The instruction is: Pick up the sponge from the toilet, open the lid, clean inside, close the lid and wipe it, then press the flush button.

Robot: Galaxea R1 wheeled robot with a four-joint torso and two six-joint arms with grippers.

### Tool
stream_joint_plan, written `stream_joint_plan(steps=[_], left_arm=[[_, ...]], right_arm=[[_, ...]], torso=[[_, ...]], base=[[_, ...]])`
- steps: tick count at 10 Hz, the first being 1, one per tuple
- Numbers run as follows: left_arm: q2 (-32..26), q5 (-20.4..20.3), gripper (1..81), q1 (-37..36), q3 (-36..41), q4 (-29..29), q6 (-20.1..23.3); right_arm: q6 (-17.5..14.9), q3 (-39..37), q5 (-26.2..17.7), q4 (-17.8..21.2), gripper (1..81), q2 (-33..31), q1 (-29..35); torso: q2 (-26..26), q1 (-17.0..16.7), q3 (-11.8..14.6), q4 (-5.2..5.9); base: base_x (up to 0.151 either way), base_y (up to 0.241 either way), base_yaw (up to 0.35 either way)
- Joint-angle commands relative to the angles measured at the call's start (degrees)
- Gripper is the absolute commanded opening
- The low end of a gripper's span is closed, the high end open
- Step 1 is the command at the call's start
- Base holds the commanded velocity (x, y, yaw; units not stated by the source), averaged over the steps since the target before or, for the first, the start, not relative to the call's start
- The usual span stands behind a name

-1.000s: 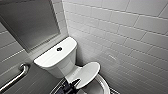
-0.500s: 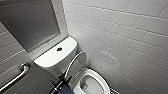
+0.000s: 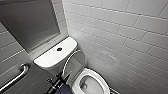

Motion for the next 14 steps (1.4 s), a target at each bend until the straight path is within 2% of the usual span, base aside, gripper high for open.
stream_joint_plan(steps=[1,3,6,7,9,11,12,14], left_arm=[[-2.4,1.2,81.1,-6.5,-3.6,1.8,4.4],[-1.7,1.1,81.1,-4.5,-2.8,3.8,2.5],[2.1,1.5,81.1,-0.9,-2.2,13.3,-0.7],[2.7,1.6,81.1,-0.4,-3.0,14.7,-1.6],[3.1,1.0,81.1,-0.8,-5.5,14.4,-1.7],[4.0,-1.4,81.1,-3.5,-8.8,13.6,-2.0],[4.6,-1.4,81.1,-5.8,-9.8,11.9,-3.6],[4.3,-1.2,81.1,-7.3,-9.8,11.1,-3.7]], right_arm=[[-0.1,1.9,-4.9,-1.3,1.0,0.1,-1.1],[-0.1,2.0,-4.9,-1.3,1.0,0.1,-1.0],[-0.1,2.2,-4.9,-1.3,1.0,0.2,-1.0],[-0.2,2.2,-4.9,-1.4,1.0,0.2,-1.0],[-0.2,2.5,-4.9,-1.5,1.0,0.2,-1.1],[-0.6,2.5,-4.9,-1.9,1.0,0.5,-1.5],[-1.0,2.3,-5.0,-2.0,1.0,1.0,-1.6],[-1.0,2.4,-5.0,-2.0,1.0,1.2,-1.6]], torso=[[0.0,0.0,0.0,0.0],[0.0,0.0,0.0,0.0],[0.0,0.0,0.0,0.0],[0.0,0.0,0.0,0.0],[0.0,0.0,0.0,0.0],[0.0,0.0,0.0,0.0],[0.0,0.0,0.0,0.0],[0.0,0.0,0.0,0.0]], base=[[0.0,0.0,0.0],[0.0,0.0,0.0],[0.0,0.0,0.0],[0.0,0.0,0.0],[0.0,0.0,0.0],[0.0,0.0,0.0],[0.0,0.0,0.0],[0.0,0.0,0.0]])
